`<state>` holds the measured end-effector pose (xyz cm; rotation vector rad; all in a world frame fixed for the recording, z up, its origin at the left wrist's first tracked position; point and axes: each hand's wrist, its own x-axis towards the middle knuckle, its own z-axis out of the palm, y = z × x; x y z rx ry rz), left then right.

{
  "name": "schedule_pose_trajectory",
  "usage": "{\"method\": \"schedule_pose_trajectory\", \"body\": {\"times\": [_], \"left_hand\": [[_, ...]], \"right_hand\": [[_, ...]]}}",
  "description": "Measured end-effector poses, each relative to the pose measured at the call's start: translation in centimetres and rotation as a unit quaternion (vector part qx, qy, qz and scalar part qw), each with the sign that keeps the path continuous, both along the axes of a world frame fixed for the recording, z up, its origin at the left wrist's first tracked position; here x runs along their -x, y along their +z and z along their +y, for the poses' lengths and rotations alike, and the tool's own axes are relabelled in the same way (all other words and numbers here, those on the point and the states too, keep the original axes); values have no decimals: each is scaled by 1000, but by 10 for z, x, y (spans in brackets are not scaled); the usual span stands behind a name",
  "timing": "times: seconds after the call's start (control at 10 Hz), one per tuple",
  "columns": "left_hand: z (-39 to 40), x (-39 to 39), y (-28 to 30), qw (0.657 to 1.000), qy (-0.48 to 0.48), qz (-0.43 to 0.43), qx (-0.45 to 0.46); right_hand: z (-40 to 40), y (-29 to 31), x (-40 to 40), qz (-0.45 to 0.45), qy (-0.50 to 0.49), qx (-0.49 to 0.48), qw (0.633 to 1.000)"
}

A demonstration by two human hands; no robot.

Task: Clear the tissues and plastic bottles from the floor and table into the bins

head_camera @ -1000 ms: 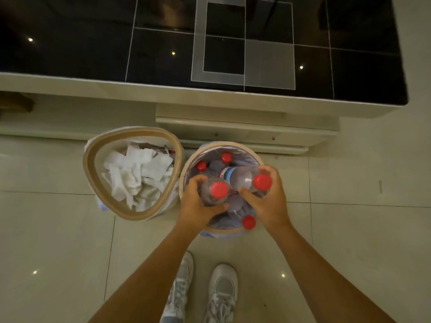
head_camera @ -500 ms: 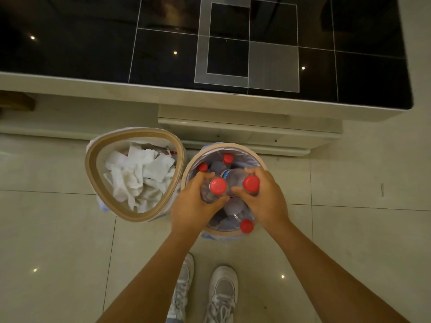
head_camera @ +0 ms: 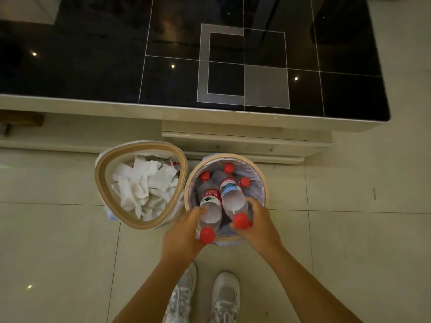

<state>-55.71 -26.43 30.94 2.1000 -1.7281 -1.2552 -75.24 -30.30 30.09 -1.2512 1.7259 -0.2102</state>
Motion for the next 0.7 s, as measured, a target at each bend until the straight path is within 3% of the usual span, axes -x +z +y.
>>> {"method": "schedule_pose_trajectory", "body": {"times": [0.1, 0.4, 0.5, 0.7], "left_hand": [[12, 8, -8, 997, -38, -73, -12], [2, 29, -25, 992, -76, -102, -15], [-4, 30, -21, 995, -47, -88, -31], [-30, 29, 22, 999, -7, -34, 31]], "right_hand": [[19, -9, -2, 30, -13, -45, 998], [17, -19, -7, 46, -55, -53, 996], [14, -3, 3, 45, -53, -59, 996], [-4, 42, 14, 35, -38, -16, 999]]}}
